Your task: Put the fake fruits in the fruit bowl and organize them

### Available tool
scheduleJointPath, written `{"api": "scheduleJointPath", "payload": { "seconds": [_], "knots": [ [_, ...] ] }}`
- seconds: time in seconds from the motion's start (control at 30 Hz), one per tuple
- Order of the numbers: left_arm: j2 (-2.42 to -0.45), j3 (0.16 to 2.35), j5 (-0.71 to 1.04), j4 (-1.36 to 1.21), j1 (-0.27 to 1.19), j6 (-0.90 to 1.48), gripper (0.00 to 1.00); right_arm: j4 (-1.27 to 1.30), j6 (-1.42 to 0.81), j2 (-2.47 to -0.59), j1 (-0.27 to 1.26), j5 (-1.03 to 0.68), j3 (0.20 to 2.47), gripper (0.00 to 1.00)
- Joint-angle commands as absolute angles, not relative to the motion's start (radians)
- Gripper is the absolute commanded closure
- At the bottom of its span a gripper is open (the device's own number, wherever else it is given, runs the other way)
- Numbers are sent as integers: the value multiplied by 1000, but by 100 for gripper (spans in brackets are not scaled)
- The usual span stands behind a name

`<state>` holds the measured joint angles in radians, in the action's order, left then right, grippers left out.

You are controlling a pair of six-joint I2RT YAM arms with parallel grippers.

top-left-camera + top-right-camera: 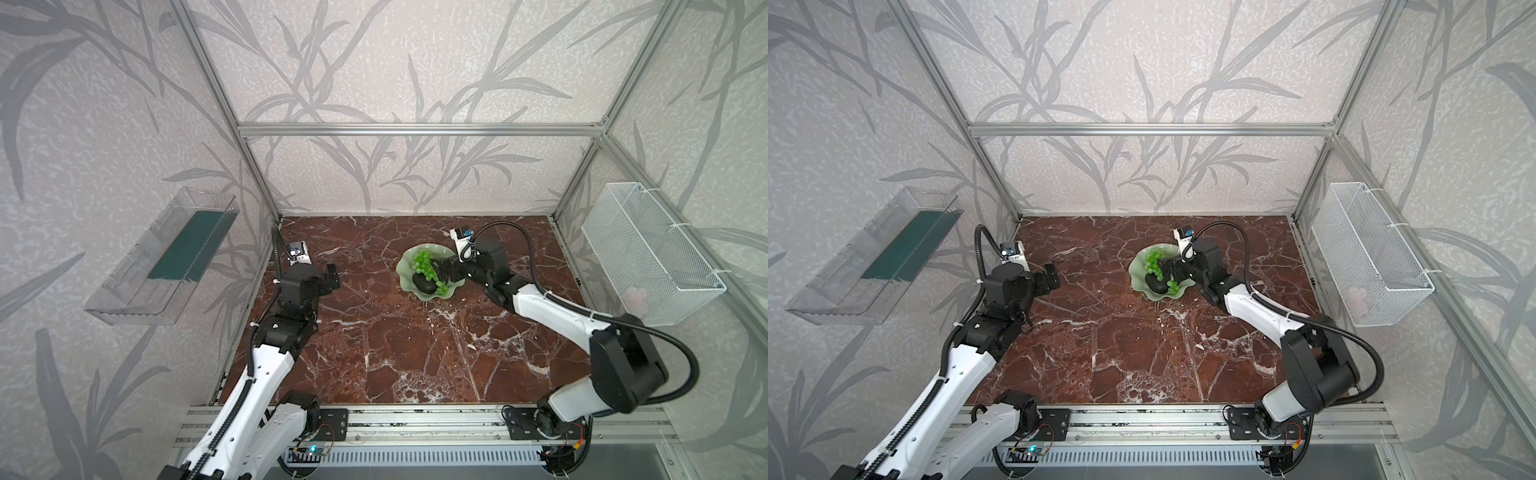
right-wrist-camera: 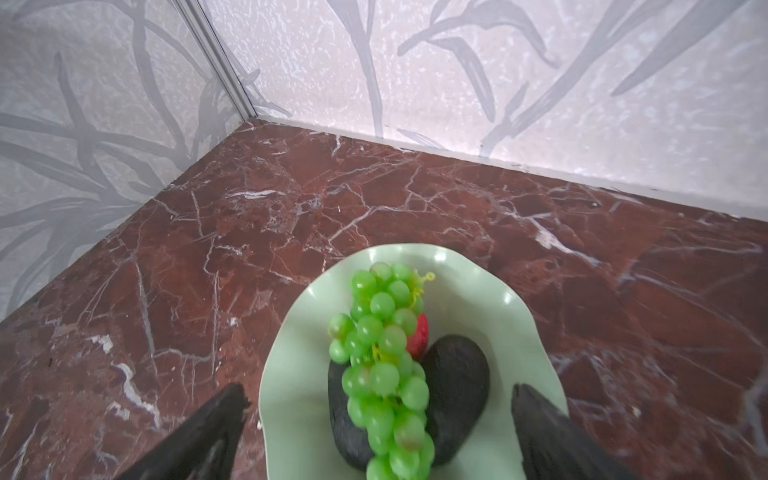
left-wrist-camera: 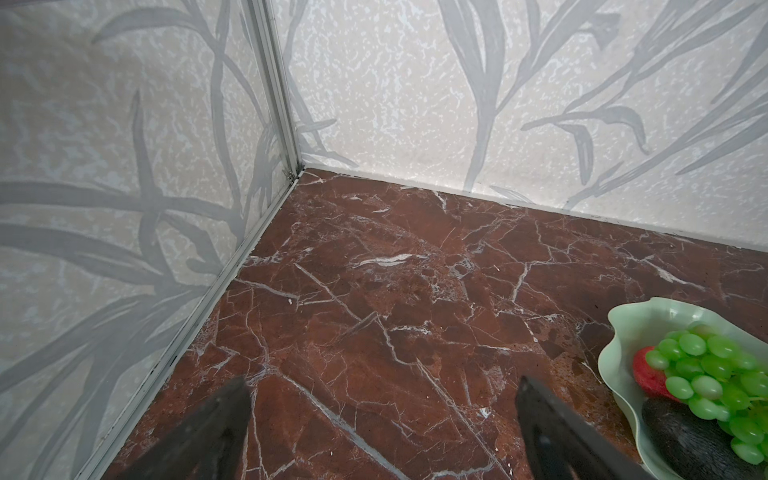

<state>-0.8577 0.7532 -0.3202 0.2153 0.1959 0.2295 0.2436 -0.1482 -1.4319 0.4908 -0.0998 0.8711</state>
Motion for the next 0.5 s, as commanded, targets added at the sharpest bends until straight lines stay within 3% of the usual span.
{"api": "scheduleJointPath", "payload": {
  "seconds": [0.0,0.13,0.27,0.47],
  "knots": [
    [-844,720,-317,145,191,248,0,228,-107,-1289,488,37,762,1],
    [-851,684,-304,56,190,241,1,165,-91,-1094,476,238,625,1],
    [-857,623,-344,-60,190,179,0,274,-75,-952,357,276,436,1],
    [-964,471,-380,-376,187,16,0,577,-18,-1052,196,349,285,1]
  ]
}}
